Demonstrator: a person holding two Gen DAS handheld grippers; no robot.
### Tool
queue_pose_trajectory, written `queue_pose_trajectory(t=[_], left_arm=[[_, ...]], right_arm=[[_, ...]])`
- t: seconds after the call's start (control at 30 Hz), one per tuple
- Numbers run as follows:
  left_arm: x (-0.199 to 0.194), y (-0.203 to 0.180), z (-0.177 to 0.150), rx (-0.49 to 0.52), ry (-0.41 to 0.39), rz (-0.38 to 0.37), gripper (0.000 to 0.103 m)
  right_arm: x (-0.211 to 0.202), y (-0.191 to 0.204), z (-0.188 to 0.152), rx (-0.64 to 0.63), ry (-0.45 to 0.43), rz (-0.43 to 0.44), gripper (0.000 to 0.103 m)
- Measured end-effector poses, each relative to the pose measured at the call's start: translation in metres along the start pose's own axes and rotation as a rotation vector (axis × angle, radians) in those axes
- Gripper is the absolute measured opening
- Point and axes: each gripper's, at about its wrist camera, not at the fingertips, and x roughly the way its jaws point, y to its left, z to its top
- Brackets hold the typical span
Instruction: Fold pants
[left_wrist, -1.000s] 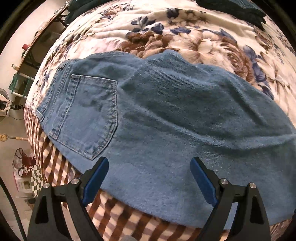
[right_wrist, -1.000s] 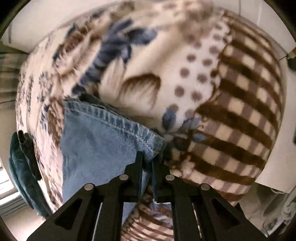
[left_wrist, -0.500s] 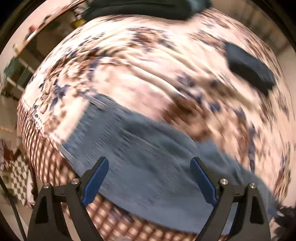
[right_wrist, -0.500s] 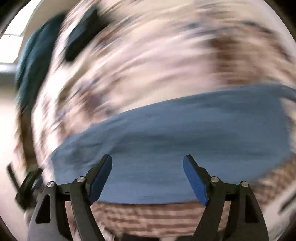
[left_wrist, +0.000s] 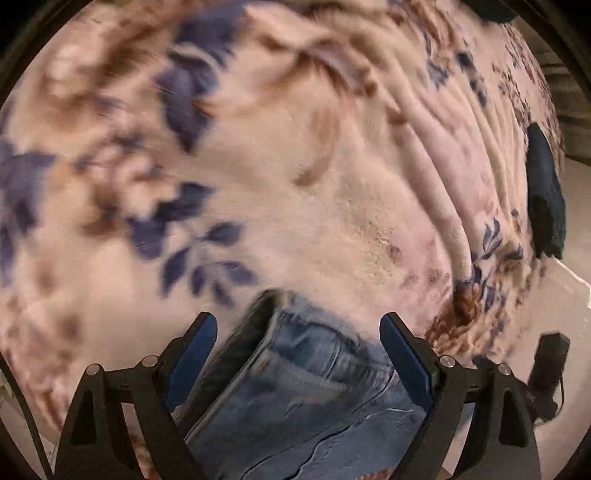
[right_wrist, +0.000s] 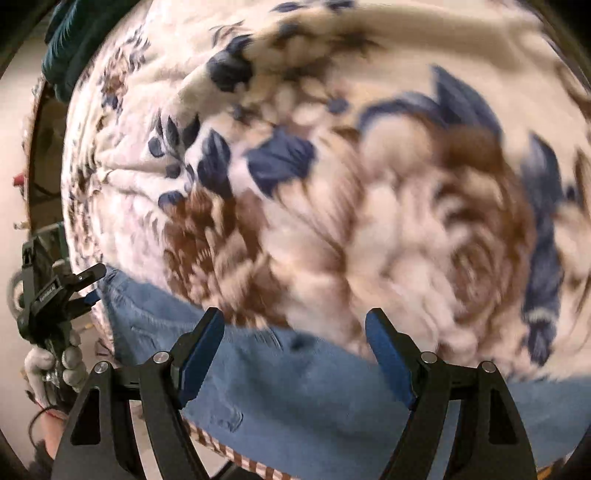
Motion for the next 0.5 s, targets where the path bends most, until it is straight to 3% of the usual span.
queue_pose_trajectory(t=[0.03, 0.13, 0.23, 0.33, 0.5], left_arm=[[0.003, -0.004, 0.001, 0.013, 0.004, -0.008, 0.087], [0.005, -0.026, -0.005, 0.111, -0.021, 0.091, 0.055], [-0.006, -0.038, -0.023, 0.168, -0.078, 0.129, 0.043], [-0.022, -0.037, -0.041, 0.159, -0.125, 0.109, 0.039], [-0.052, -0.036, -0.084, 0.166, -0.187, 0.088, 0.038]], right_arm=[[0.001, 0.004, 0.005, -0.001, 0.008, -0.012, 0.081], [0.008, 0.008, 0.018, 0.012, 0.037, -0.033, 0.081], [0.001, -0.002, 0.019, 0.034, 0.053, -0.032, 0.081], [-0.003, -0.011, 0.013, 0.055, 0.067, -0.036, 0.081], [-0.006, -0.021, -0.001, 0.031, 0.133, 0.047, 0.081]])
